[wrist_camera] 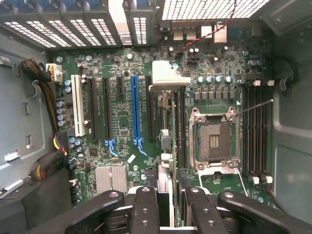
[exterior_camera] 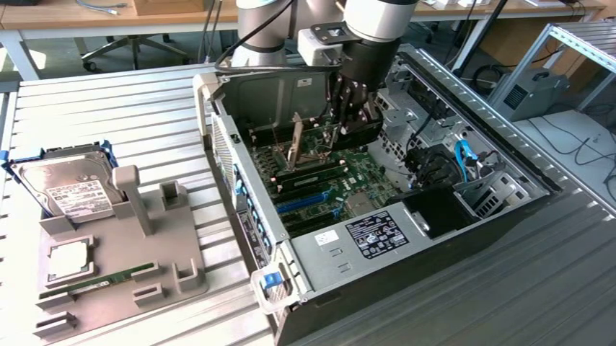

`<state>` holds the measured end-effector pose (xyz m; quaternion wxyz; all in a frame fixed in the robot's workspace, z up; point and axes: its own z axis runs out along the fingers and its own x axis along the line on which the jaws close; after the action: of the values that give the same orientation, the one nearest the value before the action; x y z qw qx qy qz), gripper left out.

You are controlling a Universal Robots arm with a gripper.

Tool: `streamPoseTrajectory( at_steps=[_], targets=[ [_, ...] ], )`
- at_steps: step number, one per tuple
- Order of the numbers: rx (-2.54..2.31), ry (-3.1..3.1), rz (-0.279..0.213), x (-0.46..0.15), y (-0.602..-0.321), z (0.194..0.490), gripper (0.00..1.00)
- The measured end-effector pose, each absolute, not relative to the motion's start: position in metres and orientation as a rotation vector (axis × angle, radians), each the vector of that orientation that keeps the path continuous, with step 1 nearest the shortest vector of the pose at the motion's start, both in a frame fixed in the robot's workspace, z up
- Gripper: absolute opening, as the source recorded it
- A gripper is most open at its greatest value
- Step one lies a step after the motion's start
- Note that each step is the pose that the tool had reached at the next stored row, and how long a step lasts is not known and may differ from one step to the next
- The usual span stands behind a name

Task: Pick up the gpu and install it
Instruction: 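Insert the gpu into the slot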

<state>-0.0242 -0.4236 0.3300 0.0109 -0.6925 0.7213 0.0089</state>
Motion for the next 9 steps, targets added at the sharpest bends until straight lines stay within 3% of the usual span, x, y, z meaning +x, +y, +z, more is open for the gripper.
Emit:
streamPoseTrajectory(
  at_steps=[9],
  targets=[
    [-2.177,2.270,0.068,-0.0243,-0.4236,0.3288,0.27]
  ],
)
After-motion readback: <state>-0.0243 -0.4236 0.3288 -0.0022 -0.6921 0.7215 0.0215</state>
